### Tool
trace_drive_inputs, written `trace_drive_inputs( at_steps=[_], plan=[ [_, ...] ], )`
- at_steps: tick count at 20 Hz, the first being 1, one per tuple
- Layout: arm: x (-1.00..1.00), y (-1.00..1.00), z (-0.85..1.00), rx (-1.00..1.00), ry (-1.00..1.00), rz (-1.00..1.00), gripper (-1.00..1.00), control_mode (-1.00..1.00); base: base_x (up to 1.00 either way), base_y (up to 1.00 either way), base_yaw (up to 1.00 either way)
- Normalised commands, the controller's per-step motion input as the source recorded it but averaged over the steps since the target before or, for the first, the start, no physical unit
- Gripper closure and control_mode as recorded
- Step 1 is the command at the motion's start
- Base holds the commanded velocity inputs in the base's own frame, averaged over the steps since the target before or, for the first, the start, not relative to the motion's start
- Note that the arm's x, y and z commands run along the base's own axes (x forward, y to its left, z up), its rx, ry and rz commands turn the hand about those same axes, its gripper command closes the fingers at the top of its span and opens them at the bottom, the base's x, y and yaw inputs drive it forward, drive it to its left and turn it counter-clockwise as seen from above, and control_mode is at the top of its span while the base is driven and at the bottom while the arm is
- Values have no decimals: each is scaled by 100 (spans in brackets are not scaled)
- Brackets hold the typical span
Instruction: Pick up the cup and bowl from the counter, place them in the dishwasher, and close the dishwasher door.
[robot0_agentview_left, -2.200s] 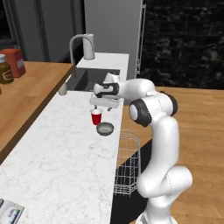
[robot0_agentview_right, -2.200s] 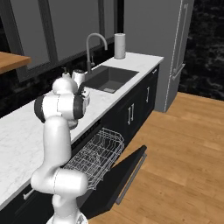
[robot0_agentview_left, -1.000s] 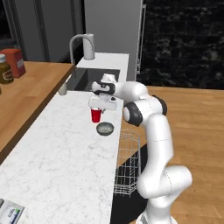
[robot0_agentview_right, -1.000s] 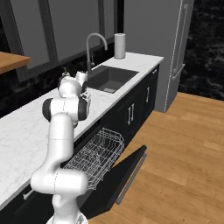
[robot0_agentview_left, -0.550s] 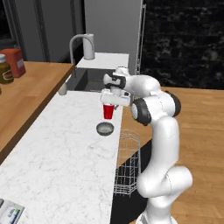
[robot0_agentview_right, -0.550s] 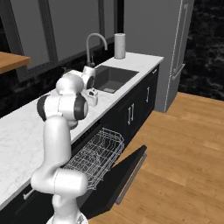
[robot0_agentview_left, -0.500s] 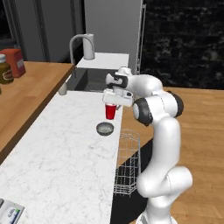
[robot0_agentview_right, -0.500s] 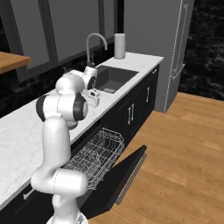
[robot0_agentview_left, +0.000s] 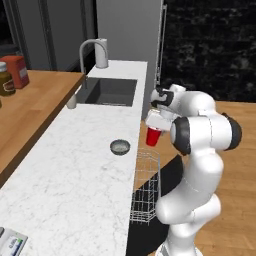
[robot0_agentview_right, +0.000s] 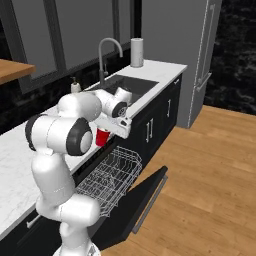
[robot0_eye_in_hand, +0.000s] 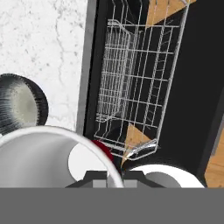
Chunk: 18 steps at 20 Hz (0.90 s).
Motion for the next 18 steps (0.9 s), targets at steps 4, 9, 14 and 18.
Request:
trace_drive_inputs(
  at_steps=[4,9,14,18],
  plan=[
    [-89,-85,-7,3,-13,0,100,-100,0,0,0],
    [-19,-43,-52,4,-17,1,100,-100,0,0,0],
    [15,-41,-57,13,-2,9,100,-100,0,0,0],
    [21,-25,-33,24,-12,21,100,-100,0,0,0]
  ],
)
